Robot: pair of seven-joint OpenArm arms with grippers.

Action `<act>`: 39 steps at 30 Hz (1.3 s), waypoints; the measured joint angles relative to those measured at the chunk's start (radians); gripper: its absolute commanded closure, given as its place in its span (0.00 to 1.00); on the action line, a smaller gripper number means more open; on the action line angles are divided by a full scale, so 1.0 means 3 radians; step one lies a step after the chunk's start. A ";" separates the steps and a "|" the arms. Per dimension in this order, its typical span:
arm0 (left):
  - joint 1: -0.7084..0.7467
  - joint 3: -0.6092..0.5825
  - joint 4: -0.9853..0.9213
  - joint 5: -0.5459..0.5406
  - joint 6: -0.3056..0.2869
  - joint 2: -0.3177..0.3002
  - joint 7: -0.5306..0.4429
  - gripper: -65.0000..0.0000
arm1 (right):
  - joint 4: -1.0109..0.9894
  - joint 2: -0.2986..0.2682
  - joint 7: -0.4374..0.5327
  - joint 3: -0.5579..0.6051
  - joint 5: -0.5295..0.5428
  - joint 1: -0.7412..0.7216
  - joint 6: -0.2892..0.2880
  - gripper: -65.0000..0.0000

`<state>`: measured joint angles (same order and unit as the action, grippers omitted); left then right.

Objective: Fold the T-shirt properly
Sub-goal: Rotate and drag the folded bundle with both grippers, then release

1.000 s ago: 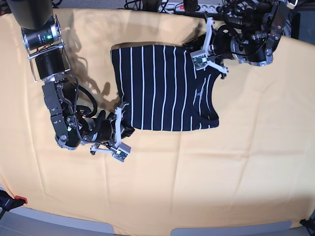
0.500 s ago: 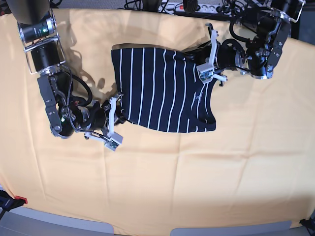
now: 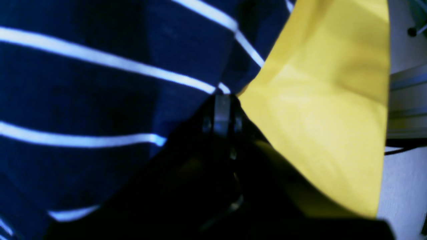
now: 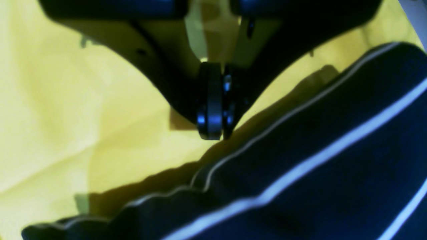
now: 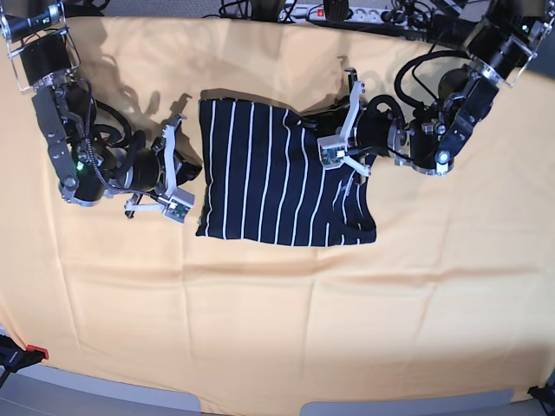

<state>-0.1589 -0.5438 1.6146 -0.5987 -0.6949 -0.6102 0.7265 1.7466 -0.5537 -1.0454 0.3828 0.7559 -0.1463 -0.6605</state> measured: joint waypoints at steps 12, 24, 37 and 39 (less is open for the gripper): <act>0.0479 0.0043 0.0600 -0.0010 0.0317 -0.0259 0.0328 1.00 | -0.0200 0.0345 0.0519 -0.0130 -0.0387 -0.0510 -0.0097 1.00; 0.0779 0.0042 0.0959 0.0083 0.0547 -0.0582 0.0295 1.00 | -0.0888 0.0781 0.0467 -0.0086 -0.0388 -0.0758 -0.0106 1.00; 0.0771 0.0022 0.0736 0.0727 0.0399 -0.0668 -0.0582 1.00 | -0.0786 0.0631 -0.0051 0.0271 -0.0014 -0.0595 -0.0107 1.00; 0.0685 0.0018 0.0615 0.0787 0.0378 -0.0649 -0.0708 1.00 | -0.0662 0.0523 -0.0122 0.0268 0.0117 -0.0507 -0.0106 1.00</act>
<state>0.0467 -0.5385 1.7992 -0.3626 -0.5816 -0.8047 0.5140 1.5478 -0.3969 -1.0821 0.4633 0.7910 -0.2985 -0.6922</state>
